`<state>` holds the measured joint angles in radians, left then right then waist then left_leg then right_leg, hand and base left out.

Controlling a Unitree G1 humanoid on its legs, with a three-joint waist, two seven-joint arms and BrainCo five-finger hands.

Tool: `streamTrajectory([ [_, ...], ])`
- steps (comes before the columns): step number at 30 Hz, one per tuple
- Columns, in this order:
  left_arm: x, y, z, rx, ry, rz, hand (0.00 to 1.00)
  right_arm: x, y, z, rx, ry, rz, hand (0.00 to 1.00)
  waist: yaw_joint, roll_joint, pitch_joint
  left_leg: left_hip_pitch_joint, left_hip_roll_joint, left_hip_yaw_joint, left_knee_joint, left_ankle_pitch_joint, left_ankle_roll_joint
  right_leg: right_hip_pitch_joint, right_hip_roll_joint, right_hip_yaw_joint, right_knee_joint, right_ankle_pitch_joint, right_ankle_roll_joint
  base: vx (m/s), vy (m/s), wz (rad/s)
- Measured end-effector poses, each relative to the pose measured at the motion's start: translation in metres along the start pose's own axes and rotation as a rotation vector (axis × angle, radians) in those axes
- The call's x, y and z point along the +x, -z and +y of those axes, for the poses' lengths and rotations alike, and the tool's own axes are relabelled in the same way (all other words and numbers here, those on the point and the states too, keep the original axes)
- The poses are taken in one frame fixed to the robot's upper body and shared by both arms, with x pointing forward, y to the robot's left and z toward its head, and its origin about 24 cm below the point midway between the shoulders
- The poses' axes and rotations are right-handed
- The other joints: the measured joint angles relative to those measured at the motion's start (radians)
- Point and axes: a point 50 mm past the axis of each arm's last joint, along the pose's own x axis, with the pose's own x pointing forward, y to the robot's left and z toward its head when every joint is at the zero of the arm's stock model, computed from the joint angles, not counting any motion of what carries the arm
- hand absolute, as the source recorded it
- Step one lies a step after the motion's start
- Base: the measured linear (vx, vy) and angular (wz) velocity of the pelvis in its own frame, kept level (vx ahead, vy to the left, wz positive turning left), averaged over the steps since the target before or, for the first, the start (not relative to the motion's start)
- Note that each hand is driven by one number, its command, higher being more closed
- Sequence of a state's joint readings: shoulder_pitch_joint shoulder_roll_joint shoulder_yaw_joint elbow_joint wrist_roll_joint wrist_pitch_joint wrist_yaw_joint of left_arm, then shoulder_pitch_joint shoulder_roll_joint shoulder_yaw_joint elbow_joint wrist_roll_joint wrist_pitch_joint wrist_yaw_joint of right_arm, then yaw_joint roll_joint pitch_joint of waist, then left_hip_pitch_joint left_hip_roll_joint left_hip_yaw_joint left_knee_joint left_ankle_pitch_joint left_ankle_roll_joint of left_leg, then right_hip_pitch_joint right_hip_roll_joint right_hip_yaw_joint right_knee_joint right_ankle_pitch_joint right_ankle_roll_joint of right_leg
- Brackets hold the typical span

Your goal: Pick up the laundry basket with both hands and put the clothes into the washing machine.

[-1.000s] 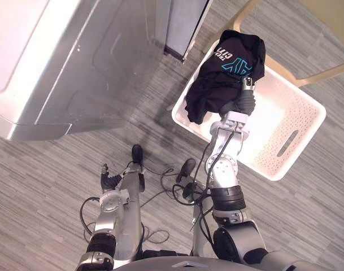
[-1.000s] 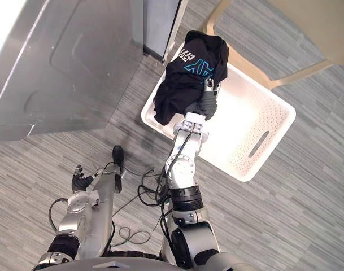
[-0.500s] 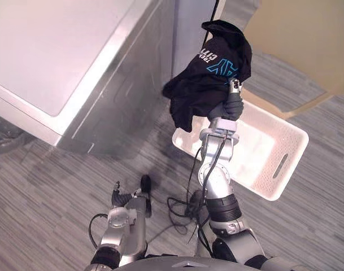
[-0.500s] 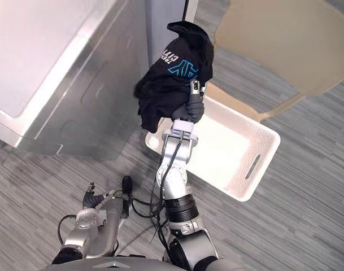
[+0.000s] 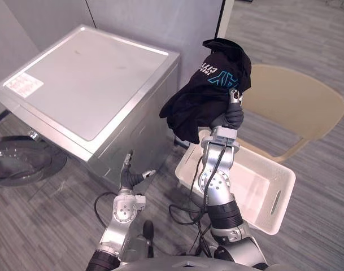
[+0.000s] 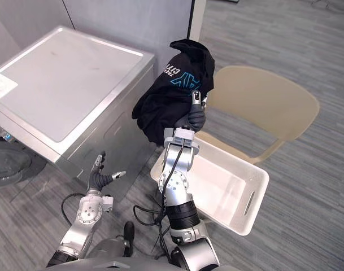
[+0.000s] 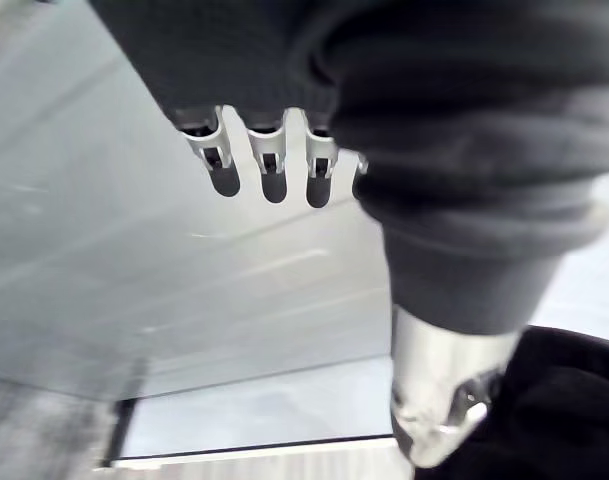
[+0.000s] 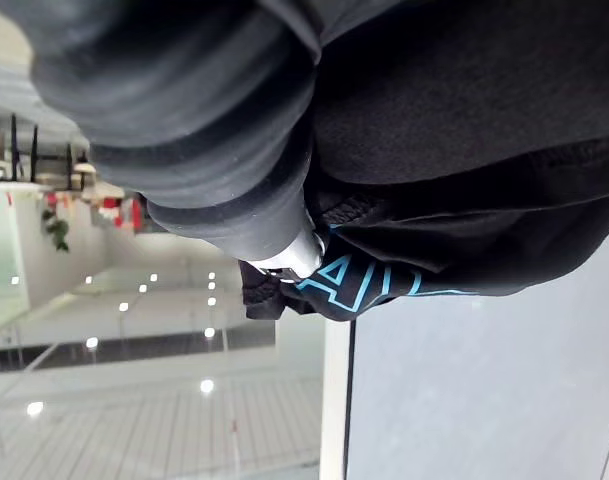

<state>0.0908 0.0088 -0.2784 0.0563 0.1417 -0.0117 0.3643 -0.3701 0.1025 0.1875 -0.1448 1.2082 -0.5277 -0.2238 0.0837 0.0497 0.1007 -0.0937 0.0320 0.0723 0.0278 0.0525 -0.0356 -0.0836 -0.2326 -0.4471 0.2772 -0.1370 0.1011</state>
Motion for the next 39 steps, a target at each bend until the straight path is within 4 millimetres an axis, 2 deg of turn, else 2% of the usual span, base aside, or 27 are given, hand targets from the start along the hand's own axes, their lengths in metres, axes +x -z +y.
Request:
streamTrajectory([
  [5, 0.007, -0.052, -0.004, -0.057, 0.023, -0.225, 0.0, -0.004, 0.006, 0.011, -0.021, -0.045, 0.043, 1.0, -0.011, -0.002, -0.038, 0.046, 0.019, 0.043, -0.015, 0.0, 0.0, 0.054, 0.045, 0.044, -0.101, 0.065, -0.002, 0.0, -0.016, -0.3],
  [11, 0.017, -0.108, -0.001, -0.084, 0.028, -0.48, 0.0, -0.008, 0.013, 0.022, -0.036, -0.096, 0.089, 1.0, -0.032, -0.006, -0.072, 0.083, 0.028, 0.085, -0.026, 0.002, 0.002, 0.091, 0.069, 0.09, -0.186, 0.115, -0.011, -0.05, 0.018, -0.24],
  [16, 0.029, -0.143, -0.008, -0.088, 0.046, -0.615, 0.0, -0.016, 0.019, 0.015, -0.069, -0.077, 0.157, 1.0, -0.055, -0.006, -0.075, 0.115, 0.031, 0.126, -0.049, 0.008, 0.0, 0.107, 0.087, 0.136, -0.235, 0.156, -0.022, -0.08, 0.019, -0.27],
  [18, 0.045, -0.157, -0.019, -0.061, 0.078, -0.642, 0.0, -0.021, 0.018, 0.007, -0.1, -0.054, 0.191, 1.0, -0.066, -0.006, -0.075, 0.114, 0.03, 0.139, -0.055, 0.012, -0.004, 0.106, 0.092, 0.149, -0.254, 0.178, -0.023, -0.07, 0.011, -0.15],
  [20, 0.053, -0.159, -0.021, -0.044, 0.085, -0.634, 0.0, -0.023, 0.02, 0.005, -0.106, -0.051, 0.212, 1.0, -0.072, -0.006, -0.076, 0.116, 0.03, 0.15, -0.061, 0.018, -0.001, 0.104, 0.095, 0.16, -0.264, 0.191, -0.023, -0.04, 0.008, -0.17],
  [21, 0.063, -0.161, -0.024, -0.018, 0.093, -0.62, 0.0, -0.026, 0.023, 0.004, -0.109, -0.052, 0.232, 1.0, -0.089, -0.006, -0.076, 0.114, 0.029, 0.152, -0.072, 0.026, -0.002, 0.1, 0.097, 0.163, -0.273, 0.201, -0.024, -0.03, 0.002, -0.12],
  [23, 0.075, -0.162, -0.026, 0.006, 0.098, -0.591, 0.0, -0.027, 0.024, 0.004, -0.114, -0.059, 0.25, 1.0, -0.101, -0.006, -0.076, 0.114, 0.029, 0.16, -0.084, 0.035, -0.003, 0.09, 0.099, 0.171, -0.275, 0.207, -0.025, -0.04, 0.003, -0.12],
  [26, 0.09, -0.165, -0.028, 0.043, 0.108, -0.554, 0.0, -0.027, 0.024, 0.002, -0.134, -0.061, 0.277, 1.0, -0.112, -0.005, -0.076, 0.113, 0.03, 0.177, -0.084, 0.04, 0.005, 0.082, 0.101, 0.189, -0.282, 0.221, -0.018, -0.02, 0.001, -0.18],
  [30, 0.099, -0.17, -0.034, 0.109, 0.157, -0.544, 0.0, -0.032, 0.019, -0.008, -0.14, -0.023, 0.275, 1.0, -0.127, -0.005, -0.076, 0.113, 0.028, 0.179, -0.086, 0.04, 0.005, 0.081, 0.101, 0.191, -0.287, 0.223, -0.018, 0.0, 0.0, -0.01],
  [34, 0.105, -0.167, -0.039, 0.163, 0.2, -0.507, 0.0, -0.037, 0.015, -0.016, -0.131, 0.023, 0.275, 1.0, -0.142, -0.002, -0.078, 0.112, 0.026, 0.184, -0.09, 0.04, 0.005, 0.079, 0.102, 0.194, -0.291, 0.226, -0.017, 0.01, 0.001, -0.02],
  [39, 0.114, -0.16, -0.048, 0.231, 0.252, -0.456, 0.0, -0.035, 0.007, -0.021, -0.17, 0.027, 0.279, 1.0, -0.145, 0.004, -0.082, 0.112, 0.027, 0.198, -0.099, 0.041, 0.005, 0.071, 0.103, 0.211, -0.305, 0.235, -0.017, 0.01, -0.002, -0.09],
])
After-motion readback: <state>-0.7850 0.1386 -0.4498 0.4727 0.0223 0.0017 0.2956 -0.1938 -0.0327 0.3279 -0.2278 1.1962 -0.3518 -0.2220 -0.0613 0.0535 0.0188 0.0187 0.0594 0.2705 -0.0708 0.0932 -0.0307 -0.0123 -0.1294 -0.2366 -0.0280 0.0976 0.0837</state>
